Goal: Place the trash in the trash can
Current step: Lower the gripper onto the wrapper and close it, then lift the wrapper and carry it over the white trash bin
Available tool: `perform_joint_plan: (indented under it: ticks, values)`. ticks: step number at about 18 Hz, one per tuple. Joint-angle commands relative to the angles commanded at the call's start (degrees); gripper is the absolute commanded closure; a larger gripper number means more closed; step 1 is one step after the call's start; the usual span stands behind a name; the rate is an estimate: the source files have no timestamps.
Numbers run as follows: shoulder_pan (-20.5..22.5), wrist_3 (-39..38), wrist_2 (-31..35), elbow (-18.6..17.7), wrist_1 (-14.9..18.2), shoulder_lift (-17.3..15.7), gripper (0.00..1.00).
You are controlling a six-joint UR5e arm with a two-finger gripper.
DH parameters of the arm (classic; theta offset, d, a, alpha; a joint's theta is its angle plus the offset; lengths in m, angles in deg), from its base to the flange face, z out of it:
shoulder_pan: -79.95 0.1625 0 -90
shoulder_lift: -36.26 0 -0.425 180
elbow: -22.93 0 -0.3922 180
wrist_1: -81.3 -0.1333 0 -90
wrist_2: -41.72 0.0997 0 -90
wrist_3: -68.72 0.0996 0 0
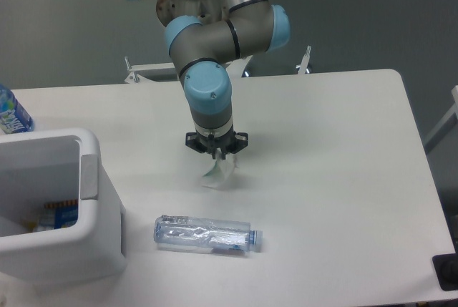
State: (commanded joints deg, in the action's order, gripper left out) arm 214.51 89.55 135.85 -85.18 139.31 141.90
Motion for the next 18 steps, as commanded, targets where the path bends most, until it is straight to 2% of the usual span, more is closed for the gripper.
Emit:
perform_joint_plan:
  ticks: [3,6,9,11,16,18]
  values:
    - [0.0,0.1,-0.1,0.5,0.2,-0.7,1.00]
    - [0.3,0.6,-1.1,3.2,0.7,-3.2,1.00]
    - [1.3,-0.1,-5.5,5.6,0.5,-6.2,1.00]
    - [4.0,-3.2,-9.8,7.5,0.4,-8.8,1.00]
    - [8.7,-15.7,-24.9,18.4,0.4,-9.8,1.00]
    - [9.1,-17.4,-30.9,21.7,0.1,-9.8,1.00]
